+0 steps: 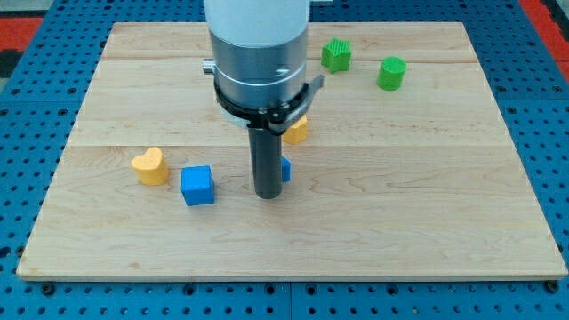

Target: Place the hexagon in between the red star and the blue triangle

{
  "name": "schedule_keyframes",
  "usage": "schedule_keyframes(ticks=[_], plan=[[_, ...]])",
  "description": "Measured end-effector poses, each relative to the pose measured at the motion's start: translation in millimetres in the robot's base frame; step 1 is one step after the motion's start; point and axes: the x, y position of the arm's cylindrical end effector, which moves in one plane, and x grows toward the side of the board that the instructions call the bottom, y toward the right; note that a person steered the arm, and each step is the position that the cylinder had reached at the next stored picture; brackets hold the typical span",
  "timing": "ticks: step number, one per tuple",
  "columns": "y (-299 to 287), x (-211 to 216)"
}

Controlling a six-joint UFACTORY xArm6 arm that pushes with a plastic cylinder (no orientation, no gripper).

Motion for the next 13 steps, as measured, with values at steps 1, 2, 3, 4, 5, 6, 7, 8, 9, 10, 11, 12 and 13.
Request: schedule_keyframes(ticks=[1,2,3,4,5,6,7,8,9,10,11,12,13], plan=[[70.2,10.9],[101.8,-59.9],[64.2,-91.2],[48.9,-110.3],[82.8,-121.4],[71.7,-134.2],[50.3,-138.8],[46.1,-133.5],[33.6,-120.2],[19.3,-93.0],[51.0,-87.2],[71.5,-110.0],[159.6,-114.1]])
